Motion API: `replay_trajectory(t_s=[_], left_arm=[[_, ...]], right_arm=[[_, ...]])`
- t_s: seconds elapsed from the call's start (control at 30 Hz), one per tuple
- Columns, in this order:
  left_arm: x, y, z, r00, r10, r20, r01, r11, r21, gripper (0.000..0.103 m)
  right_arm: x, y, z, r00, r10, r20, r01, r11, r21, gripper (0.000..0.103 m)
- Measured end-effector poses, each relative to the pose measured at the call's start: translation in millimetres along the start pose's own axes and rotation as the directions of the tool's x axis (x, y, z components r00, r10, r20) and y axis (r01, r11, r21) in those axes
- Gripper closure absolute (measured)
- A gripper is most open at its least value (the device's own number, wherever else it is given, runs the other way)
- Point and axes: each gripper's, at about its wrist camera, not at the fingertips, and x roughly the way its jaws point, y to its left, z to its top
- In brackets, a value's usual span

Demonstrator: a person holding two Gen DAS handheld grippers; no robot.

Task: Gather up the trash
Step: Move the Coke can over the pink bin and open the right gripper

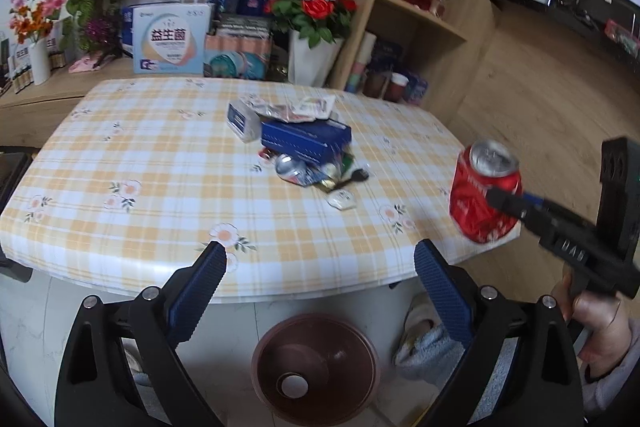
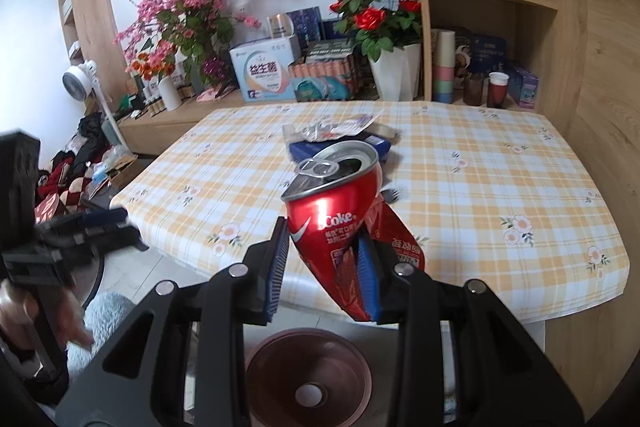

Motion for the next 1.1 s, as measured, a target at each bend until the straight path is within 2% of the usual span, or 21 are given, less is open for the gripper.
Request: replay_trajectory(t_s=[0.23, 0.47, 0.9, 1.0, 1.1], left_arm=[[-24, 14, 6, 0.997, 0.024, 0.071, -0.022, 0.999, -0.029, 0.01], [-36, 19, 1, 0.986, 0.11, 0.124, -0.109, 0.994, -0.016, 0.009], [-38, 35, -3, 0.983, 0.144, 0.116, -0.14, 0.989, -0.037, 0.009], [-37, 34, -4, 0.983, 0.144, 0.111, -0.141, 0.989, -0.035, 0.009], [-36, 35, -4, 0.983, 0.147, 0.109, -0.144, 0.989, -0.036, 0.009]], right_arm=[[9, 17, -15, 0.997, 0.033, -0.063, -0.034, 0.999, -0.028, 0.068], [20, 28, -29, 0.989, 0.067, -0.132, -0.071, 0.997, -0.027, 0.068], [43, 40, -49, 0.966, 0.107, -0.236, -0.112, 0.994, -0.009, 0.067], [46, 42, -51, 0.96, 0.122, -0.251, -0.128, 0.992, -0.006, 0.063], [45, 43, -50, 0.961, 0.128, -0.246, -0.133, 0.991, -0.006, 0.048]])
